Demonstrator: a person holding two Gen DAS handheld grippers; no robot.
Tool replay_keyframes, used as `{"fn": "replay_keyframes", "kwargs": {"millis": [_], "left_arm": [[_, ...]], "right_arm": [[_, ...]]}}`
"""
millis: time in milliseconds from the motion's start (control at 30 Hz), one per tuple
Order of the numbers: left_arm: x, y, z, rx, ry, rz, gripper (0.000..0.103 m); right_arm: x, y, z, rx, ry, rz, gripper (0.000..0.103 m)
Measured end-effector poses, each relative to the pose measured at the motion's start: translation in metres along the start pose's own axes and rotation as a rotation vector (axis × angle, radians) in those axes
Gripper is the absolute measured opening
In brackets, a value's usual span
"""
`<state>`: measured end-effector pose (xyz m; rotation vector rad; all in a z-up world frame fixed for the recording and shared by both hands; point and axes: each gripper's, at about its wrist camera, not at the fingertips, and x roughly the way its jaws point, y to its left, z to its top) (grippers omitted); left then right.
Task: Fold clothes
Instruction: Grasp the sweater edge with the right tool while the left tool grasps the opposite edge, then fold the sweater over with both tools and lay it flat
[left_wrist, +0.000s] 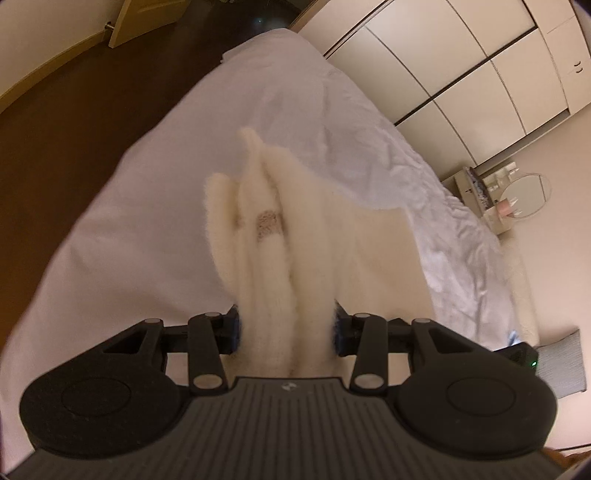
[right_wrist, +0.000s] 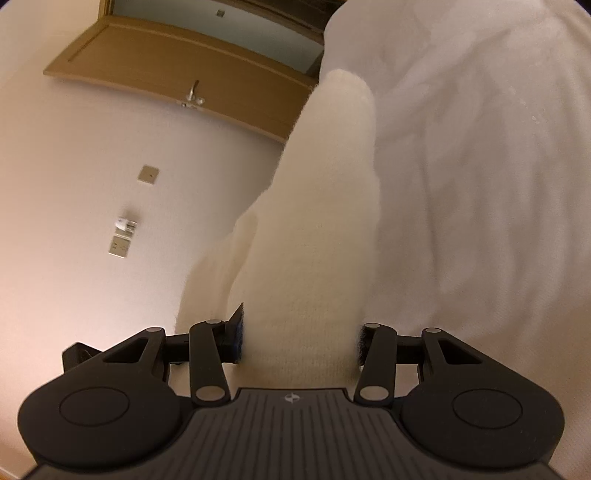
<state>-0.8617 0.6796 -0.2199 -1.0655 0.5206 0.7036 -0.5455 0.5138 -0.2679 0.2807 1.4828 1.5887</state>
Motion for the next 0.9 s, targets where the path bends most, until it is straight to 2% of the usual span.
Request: {"fn": "replay_keyframes", "kwargs": {"millis": [100,167,233,300,400,500,567,667,700,733,800,900], "left_arm": [[0.023,0.028,0.002,0.012,-0.005,0.022,0.038],[0.044,0.047,-0.003,0.017,0.014,0.066,0.041],[0.064,0.064,-0.009,0.008,0.057,0.116,0.047],[0.065,0.069,-0.011,0.002,0.051,0.101,0.048],[0.049,0.068,-0.012,0.010,0.044,0.098,0.048],[0.025,0.070,-0.016,0.000,0.033,0.116,0.041],[0.000,0.062,-0.021,0.009,0.003,0.136,0.027],[-0.030,0.035,-0.035,0.099,-0.039,0.152,0.020],[-0.038,0.025,-0.042,0.141,-0.047,0.154,0.018],[-0.043,0.017,-0.050,0.182,-0.043,0.158,0.015],[-0.037,0.009,-0.066,0.245,0.003,0.178,0.012],[-0.010,0.023,-0.082,0.257,0.092,0.267,0.004]], "right_arm": [[0.035,-0.012,0.000,-0.008,0.010,-0.033,0.045],[0.055,-0.023,0.000,-0.008,0.027,-0.071,0.047],[0.077,-0.041,-0.001,0.018,0.080,-0.176,0.059],[0.091,-0.052,-0.003,0.024,0.123,-0.324,0.070],[0.077,-0.040,-0.004,-0.033,0.072,-0.395,0.074],[0.055,-0.018,-0.005,-0.110,0.036,-0.473,0.077],[0.038,-0.007,-0.009,-0.132,0.019,-0.504,0.076],[0.016,0.018,-0.026,-0.263,0.029,-0.559,0.064],[0.016,0.028,-0.032,-0.316,0.048,-0.562,0.054],[0.036,0.044,-0.035,-0.376,0.081,-0.557,0.044],[0.070,0.073,-0.043,-0.490,0.145,-0.546,0.034],[0.078,0.078,-0.072,-0.595,0.228,-0.542,0.026]]}}
